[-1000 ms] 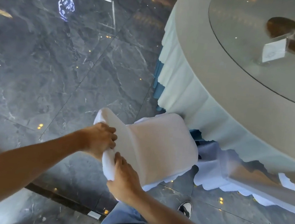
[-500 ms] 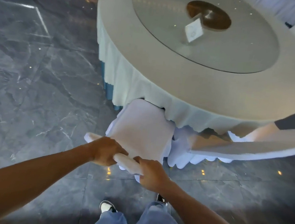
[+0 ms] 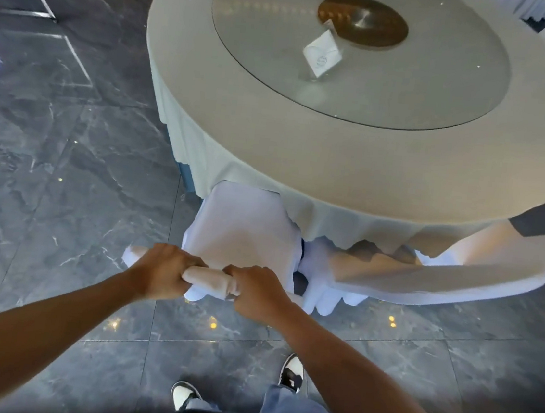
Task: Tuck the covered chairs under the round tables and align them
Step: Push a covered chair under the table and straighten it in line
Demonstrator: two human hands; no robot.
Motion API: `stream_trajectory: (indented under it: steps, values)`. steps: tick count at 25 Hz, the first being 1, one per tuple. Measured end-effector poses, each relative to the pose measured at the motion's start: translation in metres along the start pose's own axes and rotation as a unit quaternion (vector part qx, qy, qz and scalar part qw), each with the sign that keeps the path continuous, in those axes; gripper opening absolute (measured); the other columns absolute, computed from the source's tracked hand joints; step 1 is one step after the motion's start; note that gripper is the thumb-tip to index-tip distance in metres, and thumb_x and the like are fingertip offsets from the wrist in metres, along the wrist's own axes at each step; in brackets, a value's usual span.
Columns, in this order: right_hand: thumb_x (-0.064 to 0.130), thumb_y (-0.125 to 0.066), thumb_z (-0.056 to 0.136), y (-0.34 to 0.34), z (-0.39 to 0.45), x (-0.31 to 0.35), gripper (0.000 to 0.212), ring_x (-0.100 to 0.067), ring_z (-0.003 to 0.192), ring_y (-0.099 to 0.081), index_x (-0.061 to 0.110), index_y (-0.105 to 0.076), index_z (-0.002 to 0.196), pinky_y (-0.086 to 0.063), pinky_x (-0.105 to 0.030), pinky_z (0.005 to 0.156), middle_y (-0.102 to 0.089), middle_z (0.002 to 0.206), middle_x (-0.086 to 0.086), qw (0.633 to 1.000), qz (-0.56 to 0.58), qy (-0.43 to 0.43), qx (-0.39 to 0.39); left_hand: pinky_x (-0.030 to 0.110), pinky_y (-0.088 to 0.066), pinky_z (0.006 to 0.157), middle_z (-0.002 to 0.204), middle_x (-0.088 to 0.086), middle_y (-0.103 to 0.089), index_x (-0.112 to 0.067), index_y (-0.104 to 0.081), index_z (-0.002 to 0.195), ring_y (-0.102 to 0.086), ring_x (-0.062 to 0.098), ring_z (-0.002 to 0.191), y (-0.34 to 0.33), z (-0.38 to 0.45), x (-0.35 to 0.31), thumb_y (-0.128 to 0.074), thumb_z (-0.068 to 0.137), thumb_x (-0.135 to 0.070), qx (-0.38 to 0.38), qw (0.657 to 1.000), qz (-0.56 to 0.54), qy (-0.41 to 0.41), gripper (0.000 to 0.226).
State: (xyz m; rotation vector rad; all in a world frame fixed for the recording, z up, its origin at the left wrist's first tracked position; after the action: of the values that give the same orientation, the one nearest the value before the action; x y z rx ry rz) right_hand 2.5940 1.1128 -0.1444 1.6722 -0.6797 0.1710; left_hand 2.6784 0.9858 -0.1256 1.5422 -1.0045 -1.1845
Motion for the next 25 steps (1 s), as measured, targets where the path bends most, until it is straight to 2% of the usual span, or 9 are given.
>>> stream_trajectory:
  steps: [3, 7, 10, 12, 15, 17, 20, 22, 25]
  values:
    - [0.015, -0.068, 0.075, -0.006, -0.009, -0.004, 0.046, -0.031, 0.076, -0.066, 0.02, -0.062, 0.12, -0.052, -0.034, 0.07, -0.072, 0.088, -0.007, 1.0, 0.002, 0.024, 0.0, 0.017, -0.03, 0.048, 0.067, -0.018, -0.07, -0.044, -0.074, 0.088, -0.065, 0.014, 0.053, -0.003, -0.006, -0.012, -0.058, 0.054, -0.021, 0.003, 0.999, 0.021, 0.024, 0.045]
    - [0.013, -0.067, 0.074, -0.028, -0.049, -0.014, 0.043, -0.025, 0.075, -0.066, 0.021, -0.061, 0.116, -0.048, -0.028, 0.07, -0.072, 0.09, -0.002, 0.997, -0.002, 0.063, 0.035, 0.021, -0.049, 0.054, 0.082, -0.021, -0.073, -0.035, -0.076, 0.092, -0.069, 0.004, 0.069, -0.035, -0.038, -0.055, -0.065, 0.051, -0.02, -0.002, 0.997, -0.071, 0.002, 0.045]
    - [0.013, -0.066, 0.071, -0.023, -0.058, -0.029, 0.045, -0.026, 0.075, -0.066, 0.021, -0.062, 0.116, -0.049, -0.028, 0.069, -0.072, 0.09, -0.003, 0.996, 0.011, 0.078, 0.048, 0.025, -0.057, 0.061, 0.088, -0.017, -0.076, -0.03, -0.079, 0.092, -0.072, 0.006, 0.076, -0.038, -0.036, -0.074, -0.065, 0.054, -0.022, -0.038, 0.996, -0.084, 0.011, 0.041]
    - [0.015, -0.066, 0.069, -0.01, -0.048, -0.038, 0.044, -0.029, 0.074, -0.067, 0.021, -0.064, 0.113, -0.051, -0.033, 0.067, -0.072, 0.085, -0.003, 0.996, 0.011, 0.081, 0.024, 0.026, -0.056, 0.061, 0.086, -0.015, -0.076, -0.032, -0.079, 0.092, -0.073, 0.011, 0.071, -0.029, -0.02, -0.069, -0.062, 0.058, -0.024, -0.058, 0.996, -0.052, 0.049, 0.039]
    - [0.012, -0.065, 0.068, 0.006, -0.025, -0.049, 0.048, -0.034, 0.073, -0.066, 0.021, -0.065, 0.116, -0.052, -0.038, 0.066, -0.072, 0.083, -0.007, 0.998, -0.006, 0.066, 0.022, 0.024, -0.044, 0.057, 0.075, -0.015, -0.074, -0.039, -0.076, 0.09, -0.068, 0.018, 0.061, -0.015, 0.002, -0.056, -0.057, 0.066, -0.021, -0.057, 0.993, -0.029, 0.099, 0.036]
    - [0.01, -0.064, 0.068, 0.011, -0.011, -0.054, 0.054, -0.034, 0.075, -0.066, 0.022, -0.064, 0.12, -0.054, -0.04, 0.068, -0.073, 0.086, -0.009, 0.998, -0.013, 0.055, 0.025, 0.027, -0.044, 0.063, 0.078, -0.013, -0.074, -0.041, -0.074, 0.094, -0.068, 0.02, 0.068, -0.015, 0.013, -0.047, -0.057, 0.073, -0.019, -0.022, 0.991, -0.028, 0.129, 0.035]
    - [0.01, -0.063, 0.072, 0.002, -0.001, -0.059, 0.058, -0.033, 0.084, -0.067, 0.027, -0.062, 0.127, -0.054, -0.04, 0.075, -0.074, 0.096, -0.007, 0.998, -0.038, 0.03, 0.051, 0.031, -0.047, 0.076, 0.095, -0.01, -0.075, -0.044, -0.071, 0.108, -0.069, 0.022, 0.088, -0.03, 0.02, -0.038, -0.055, 0.084, -0.023, 0.032, 0.986, -0.034, 0.16, 0.036]
    - [0.011, -0.062, 0.076, -0.002, 0.005, -0.072, 0.055, -0.032, 0.09, -0.066, 0.027, -0.06, 0.129, -0.051, -0.035, 0.075, -0.073, 0.101, -0.005, 0.996, -0.049, 0.008, 0.069, 0.031, -0.045, 0.078, 0.104, -0.01, -0.074, -0.046, -0.068, 0.115, -0.068, 0.021, 0.095, -0.042, 0.028, -0.038, -0.055, 0.086, -0.026, 0.054, 0.983, -0.038, 0.172, 0.037]
    - [0.016, -0.062, 0.083, 0.01, 0.016, -0.091, 0.047, -0.03, 0.094, -0.066, 0.026, -0.06, 0.129, -0.041, -0.03, 0.07, -0.071, 0.104, -0.005, 0.994, -0.076, -0.019, 0.079, 0.032, -0.042, 0.077, 0.107, -0.01, -0.073, -0.047, -0.065, 0.118, -0.067, 0.021, 0.095, -0.045, 0.05, -0.038, -0.054, 0.086, -0.03, 0.041, 0.985, -0.046, 0.162, 0.038]
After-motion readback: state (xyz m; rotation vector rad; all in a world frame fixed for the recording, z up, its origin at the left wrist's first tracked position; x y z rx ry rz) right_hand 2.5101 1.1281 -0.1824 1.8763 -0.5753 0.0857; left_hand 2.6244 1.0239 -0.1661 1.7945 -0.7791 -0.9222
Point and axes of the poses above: each hand's wrist, its own z-axis towards the middle knuckle, its own y-axis out of the back of the hand, x = y × z, the point moved 8 cm from there along z, towards the middle knuckle
